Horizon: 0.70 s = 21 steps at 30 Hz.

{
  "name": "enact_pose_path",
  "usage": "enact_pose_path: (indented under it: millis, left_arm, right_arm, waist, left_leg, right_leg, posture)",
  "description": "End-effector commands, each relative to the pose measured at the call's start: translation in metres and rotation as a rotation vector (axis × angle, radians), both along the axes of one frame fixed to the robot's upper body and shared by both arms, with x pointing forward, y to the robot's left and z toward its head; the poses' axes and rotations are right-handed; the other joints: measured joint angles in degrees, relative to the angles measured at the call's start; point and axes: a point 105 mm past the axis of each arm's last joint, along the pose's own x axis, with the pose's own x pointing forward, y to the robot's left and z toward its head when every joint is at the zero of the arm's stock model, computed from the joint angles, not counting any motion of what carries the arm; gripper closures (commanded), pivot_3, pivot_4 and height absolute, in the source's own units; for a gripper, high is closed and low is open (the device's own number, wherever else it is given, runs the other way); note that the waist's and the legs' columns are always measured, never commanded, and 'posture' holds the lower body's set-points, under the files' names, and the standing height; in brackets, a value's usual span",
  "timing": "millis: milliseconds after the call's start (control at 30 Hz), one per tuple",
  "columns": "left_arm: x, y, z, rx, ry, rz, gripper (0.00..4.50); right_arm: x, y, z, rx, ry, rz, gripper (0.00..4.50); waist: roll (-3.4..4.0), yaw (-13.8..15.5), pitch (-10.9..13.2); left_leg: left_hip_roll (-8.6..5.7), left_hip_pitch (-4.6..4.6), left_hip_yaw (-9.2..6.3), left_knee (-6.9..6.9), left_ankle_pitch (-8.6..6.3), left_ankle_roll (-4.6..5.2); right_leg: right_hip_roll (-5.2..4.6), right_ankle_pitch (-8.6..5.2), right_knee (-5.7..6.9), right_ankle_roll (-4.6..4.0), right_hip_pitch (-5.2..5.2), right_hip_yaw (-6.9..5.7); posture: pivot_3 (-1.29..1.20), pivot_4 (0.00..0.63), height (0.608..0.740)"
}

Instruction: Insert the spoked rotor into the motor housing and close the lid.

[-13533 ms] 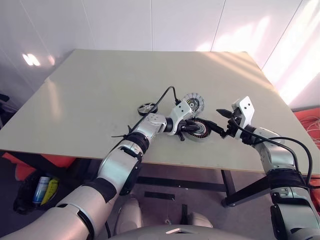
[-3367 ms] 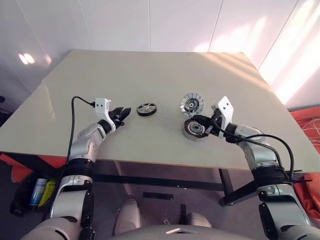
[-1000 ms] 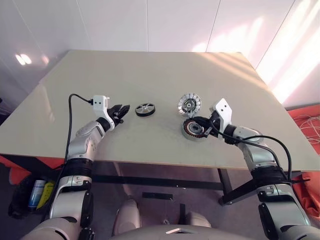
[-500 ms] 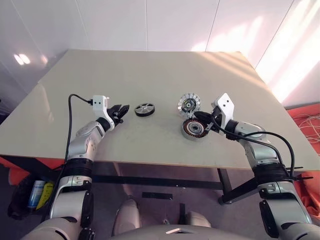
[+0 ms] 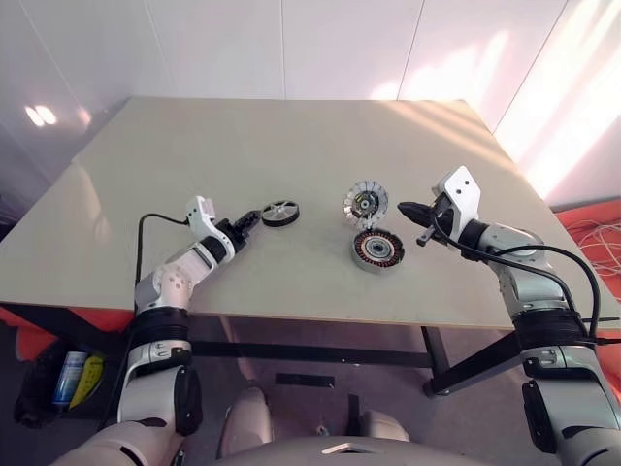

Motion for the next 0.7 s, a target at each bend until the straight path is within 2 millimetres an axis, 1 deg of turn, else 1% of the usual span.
enact_pose_path:
  millis: [33, 200, 300, 533, 700]
  left_arm:
    - [0.005, -0.004, 0.017, -0.098, 0.004, 0.008, 2.2]
    - [0.007, -0.011, 0.018, -0.231, 0.062, 0.009, 2.2]
    - [0.009, -0.016, 0.013, -0.287, 0.119, 0.013, 2.2]
    - [0.01, -0.024, -0.007, -0.333, 0.232, 0.012, 2.2]
    - [0.013, -0.027, -0.011, -0.367, 0.248, 0.006, 2.2]
  right_arm:
    - [0.001, 0.001, 0.019, 0.009, -0.068, 0.014, 4.48]
    - [-0.001, 0.001, 0.019, 0.01, -0.066, 0.014, 4.48]
    - [-0.001, 0.001, 0.02, 0.013, -0.068, 0.014, 4.48]
    - [-0.002, 0.0, 0.019, 0.015, -0.068, 0.01, 4.48]
    - [-0.002, 0.001, 0.018, 0.018, -0.064, 0.014, 4.48]
  waist:
    - [-0.01, 0.0, 0.0]
    - [-0.01, 0.0, 0.0]
    - [-0.01, 0.0, 0.0]
    - [-0.02, 0.1, 0.0]
    - [-0.01, 0.3, 0.0]
  left_leg:
    - [0.0, 0.0, 0.0, 0.01, 0.0, 0.0]
    - [0.0, 0.01, 0.0, 0.03, 0.0, 0.01]
    - [-0.01, 0.0, 0.0, 0.03, -0.03, 0.05]
    - [-0.03, -0.08, -0.02, 0.03, -0.08, 0.14]
    - [-0.06, 0.0, -0.02, 0.04, -0.13, 0.22]
  right_leg:
    - [0.0, 0.0, 0.0, 0.0, 0.01, 0.0]
    - [0.0, 0.0, -0.02, 0.0, 0.05, -0.02]
    - [0.0, 0.0, -0.11, 0.0, 0.1, -0.04]
    - [0.0, 0.05, -0.4, 0.08, 0.17, -0.07]
    - [-0.03, 0.06, -0.41, 0.1, 0.29, -0.09]
  posture:
    - [0.0, 0.0, 0.74]
    - [0.0, 0.0, 0.74]
    - [0.0, 0.0, 0.74]
    - [0.0, 0.0, 0.74]
    - [0.0, 0.0, 0.74]
